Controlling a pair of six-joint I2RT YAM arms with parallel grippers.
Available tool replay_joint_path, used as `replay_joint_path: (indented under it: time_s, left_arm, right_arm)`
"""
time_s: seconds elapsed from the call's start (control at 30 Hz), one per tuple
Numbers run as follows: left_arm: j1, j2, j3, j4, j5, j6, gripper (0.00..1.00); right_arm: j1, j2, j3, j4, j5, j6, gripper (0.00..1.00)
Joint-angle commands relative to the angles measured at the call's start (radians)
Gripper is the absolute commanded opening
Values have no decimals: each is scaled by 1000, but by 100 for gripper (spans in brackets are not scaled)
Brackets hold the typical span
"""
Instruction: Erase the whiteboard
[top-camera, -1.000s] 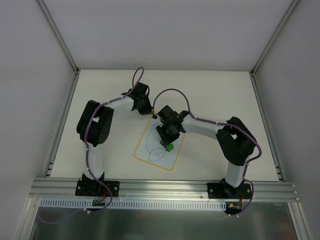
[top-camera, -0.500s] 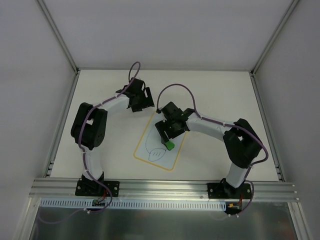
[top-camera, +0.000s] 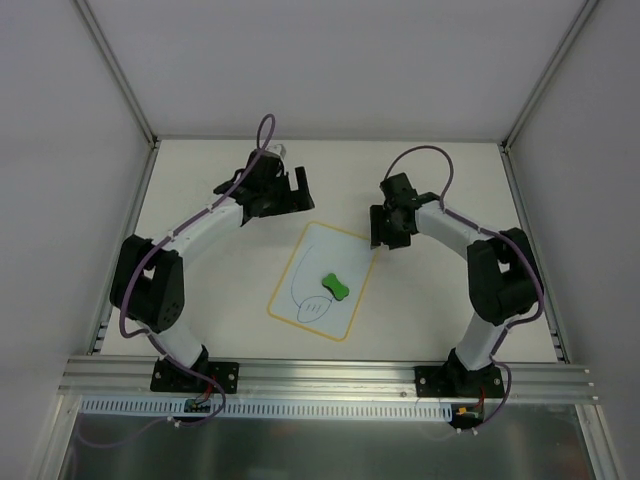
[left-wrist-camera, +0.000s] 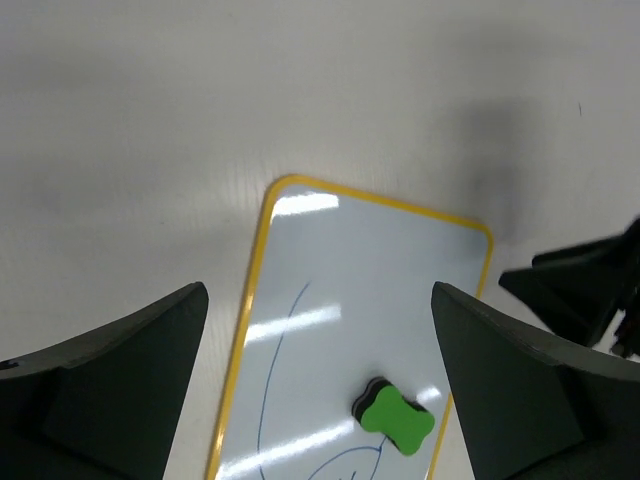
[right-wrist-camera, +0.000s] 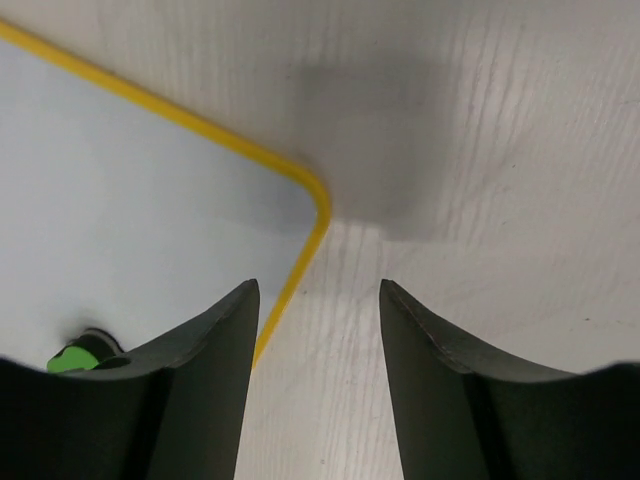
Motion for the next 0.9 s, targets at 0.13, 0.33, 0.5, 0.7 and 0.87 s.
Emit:
replay_joint_path:
  time_s: [0.13,0.33,0.5,0.7,0.87]
  left_arm:
    - [-120,-93,-67,-60,104,163,98]
    - [-237,-93,-112,-71,46,318,99]
    - [-304,-81,-116,-78,35,377,99]
    - [-347,-54,-106,-82,126,540,99]
    - [-369,-4,-78,-83,257,773,99]
  right_arm:
    - [-28,136,130,-2,41,11,45]
    - [-47,202,167,3,29,-24,39]
    - [-48,225,173,9,-20,-55,33]
    - [-48,236,159,8,-39,-60,27]
    - [-50,251,159,8,-59,-66,17]
